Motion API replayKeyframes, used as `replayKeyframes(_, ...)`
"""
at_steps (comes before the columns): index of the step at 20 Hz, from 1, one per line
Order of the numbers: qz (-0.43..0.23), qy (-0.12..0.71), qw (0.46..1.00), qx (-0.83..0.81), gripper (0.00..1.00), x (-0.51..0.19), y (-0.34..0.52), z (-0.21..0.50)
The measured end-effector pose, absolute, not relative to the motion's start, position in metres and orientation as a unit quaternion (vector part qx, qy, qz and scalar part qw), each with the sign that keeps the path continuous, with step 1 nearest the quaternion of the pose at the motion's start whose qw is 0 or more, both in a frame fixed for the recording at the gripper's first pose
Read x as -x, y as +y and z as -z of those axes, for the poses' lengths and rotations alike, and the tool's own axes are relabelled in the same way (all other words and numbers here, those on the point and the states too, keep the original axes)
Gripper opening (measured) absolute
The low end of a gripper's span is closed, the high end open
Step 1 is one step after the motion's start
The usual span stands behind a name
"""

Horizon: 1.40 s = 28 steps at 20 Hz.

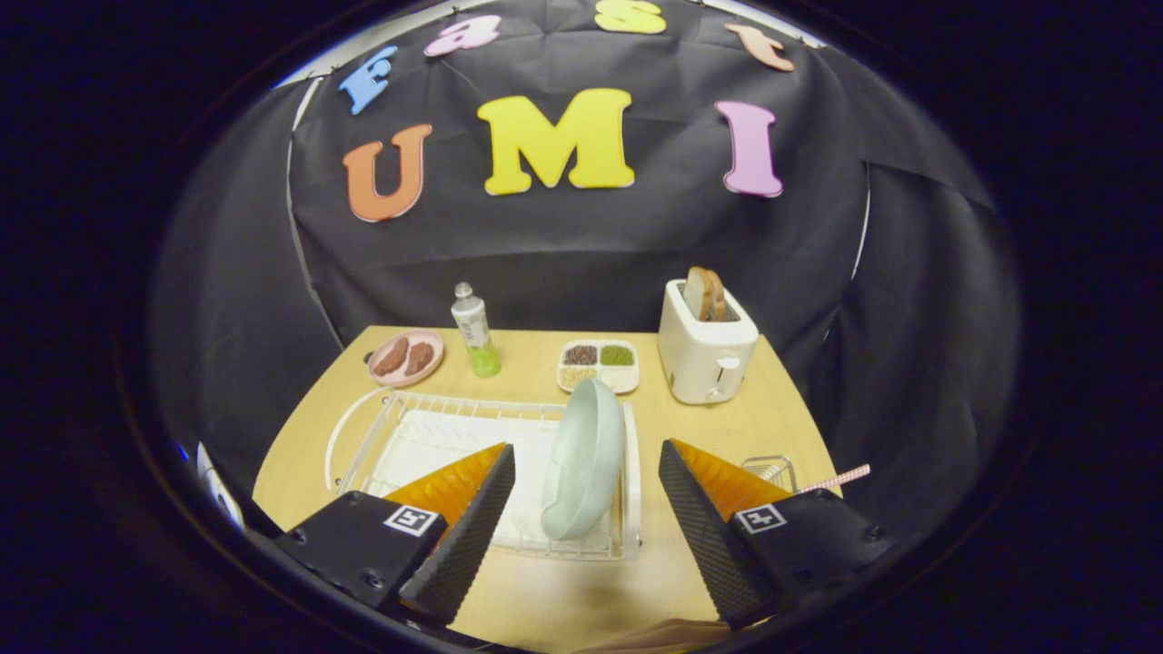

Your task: Take the plate from the dish rack, then take the spoon from the basket and place it into the plate.

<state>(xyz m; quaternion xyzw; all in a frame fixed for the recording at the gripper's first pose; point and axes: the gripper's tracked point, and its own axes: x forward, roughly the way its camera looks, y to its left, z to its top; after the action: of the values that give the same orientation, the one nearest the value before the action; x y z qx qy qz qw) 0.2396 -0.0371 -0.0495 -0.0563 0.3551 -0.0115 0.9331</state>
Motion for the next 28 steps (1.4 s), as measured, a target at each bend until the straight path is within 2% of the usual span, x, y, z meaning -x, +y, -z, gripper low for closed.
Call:
replayKeyframes(6, 0.059, 0.46, 0.878, 0.124, 0.94, -0.286, -0.044, 0.066)
replayKeyframes(10, 0.094, 0.541, 0.823, 0.142, 0.81, -0.3, -0.042, 0.084)
replayKeyframes(11, 0.104, 0.545, 0.82, 0.141, 0.76, -0.305, -0.042, 0.082)
replayKeyframes(14, 0.117, 0.548, 0.817, 0.138, 0.34, -0.312, -0.04, 0.081)
replayKeyframes(15, 0.121, 0.55, 0.815, 0.138, 0.24, -0.312, -0.039, 0.08)
replayKeyframes(18, 0.129, 0.551, 0.813, 0.139, 0.21, -0.303, -0.034, 0.076)
replayKeyframes(28, 0.241, 0.484, 0.814, 0.213, 0.11, -0.29, -0.041, 0.06)
